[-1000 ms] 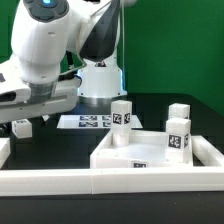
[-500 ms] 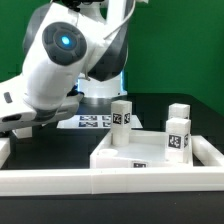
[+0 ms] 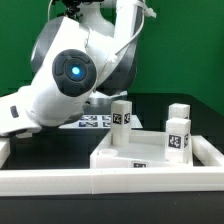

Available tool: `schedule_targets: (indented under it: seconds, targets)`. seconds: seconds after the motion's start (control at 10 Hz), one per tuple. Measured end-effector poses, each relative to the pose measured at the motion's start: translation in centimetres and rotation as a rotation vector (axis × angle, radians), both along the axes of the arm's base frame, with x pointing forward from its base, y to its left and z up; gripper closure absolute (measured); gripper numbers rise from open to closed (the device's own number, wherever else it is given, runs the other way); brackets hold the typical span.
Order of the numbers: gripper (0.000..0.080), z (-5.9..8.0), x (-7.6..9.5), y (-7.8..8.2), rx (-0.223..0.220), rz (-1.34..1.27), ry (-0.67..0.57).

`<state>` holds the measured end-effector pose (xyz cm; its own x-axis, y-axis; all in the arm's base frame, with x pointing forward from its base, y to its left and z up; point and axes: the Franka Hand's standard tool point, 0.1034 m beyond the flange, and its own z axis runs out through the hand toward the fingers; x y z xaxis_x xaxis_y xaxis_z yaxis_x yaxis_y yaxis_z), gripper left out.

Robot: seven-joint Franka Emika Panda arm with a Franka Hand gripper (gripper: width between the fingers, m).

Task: Assemble square table

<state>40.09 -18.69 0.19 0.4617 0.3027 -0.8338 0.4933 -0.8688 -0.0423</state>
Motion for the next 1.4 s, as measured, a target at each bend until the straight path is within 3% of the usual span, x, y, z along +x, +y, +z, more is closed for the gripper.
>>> schedule_targets:
  seconds: [0.4,0.6,1.0,1.4]
  targets:
    - [0.0184,0.0,-0.4,-0.1,-0.009,-0.013,0.0]
    - [0.0512,0.0,-0.3,0.0,-0.009,-0.01,0.0]
    - [0.0511,0.2,0.3,0.6,-0.004,0.0,-0.004]
    - [0.051,3.3,4.4,4.2,-0.017,0.021,-0.005]
